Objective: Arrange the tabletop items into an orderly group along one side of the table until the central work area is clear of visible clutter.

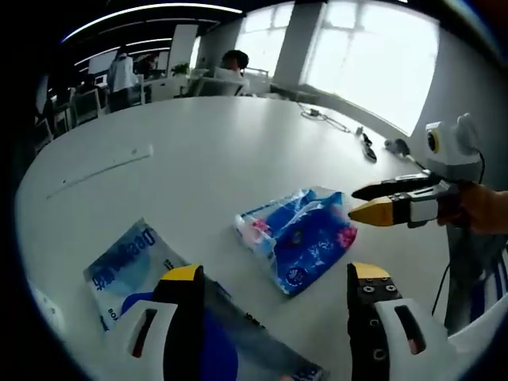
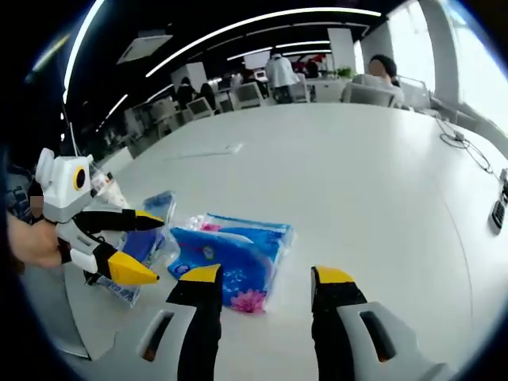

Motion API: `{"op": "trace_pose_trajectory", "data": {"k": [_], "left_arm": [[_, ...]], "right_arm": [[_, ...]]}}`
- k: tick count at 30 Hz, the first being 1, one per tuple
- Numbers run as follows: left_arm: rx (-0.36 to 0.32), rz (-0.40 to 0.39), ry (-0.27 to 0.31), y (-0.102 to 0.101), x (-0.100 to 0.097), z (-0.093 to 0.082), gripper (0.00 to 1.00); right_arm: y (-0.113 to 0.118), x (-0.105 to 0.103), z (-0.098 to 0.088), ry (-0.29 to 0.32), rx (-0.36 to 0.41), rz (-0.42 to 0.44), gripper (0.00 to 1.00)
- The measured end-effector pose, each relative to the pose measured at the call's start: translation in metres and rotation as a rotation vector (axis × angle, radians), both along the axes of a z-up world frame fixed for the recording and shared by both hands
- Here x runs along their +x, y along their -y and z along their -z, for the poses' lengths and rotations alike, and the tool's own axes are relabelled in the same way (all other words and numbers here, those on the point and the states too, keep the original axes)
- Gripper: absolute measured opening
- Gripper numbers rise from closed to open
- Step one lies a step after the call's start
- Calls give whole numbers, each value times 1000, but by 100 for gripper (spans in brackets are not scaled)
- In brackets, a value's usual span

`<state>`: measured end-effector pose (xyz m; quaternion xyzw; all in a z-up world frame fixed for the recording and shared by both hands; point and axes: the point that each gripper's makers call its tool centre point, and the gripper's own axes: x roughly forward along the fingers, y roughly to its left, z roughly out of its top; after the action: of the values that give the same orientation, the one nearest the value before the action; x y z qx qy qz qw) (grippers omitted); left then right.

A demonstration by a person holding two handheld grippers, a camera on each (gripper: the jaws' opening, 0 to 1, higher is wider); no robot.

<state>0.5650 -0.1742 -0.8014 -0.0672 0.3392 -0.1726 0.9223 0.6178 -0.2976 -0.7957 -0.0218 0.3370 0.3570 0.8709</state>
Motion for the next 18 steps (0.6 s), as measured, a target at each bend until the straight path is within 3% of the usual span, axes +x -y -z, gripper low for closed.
{"op": "trace_pose_trajectory", "data": {"k": [6,18], "left_arm": [[7,20,53,1,2,-11,79],[8,44,69,-8,-6,-20,80]], "right_arm": [[-1,-1,-8,32,-9,4,47],[-1,-11,-11,39,-9,32,48]]}}
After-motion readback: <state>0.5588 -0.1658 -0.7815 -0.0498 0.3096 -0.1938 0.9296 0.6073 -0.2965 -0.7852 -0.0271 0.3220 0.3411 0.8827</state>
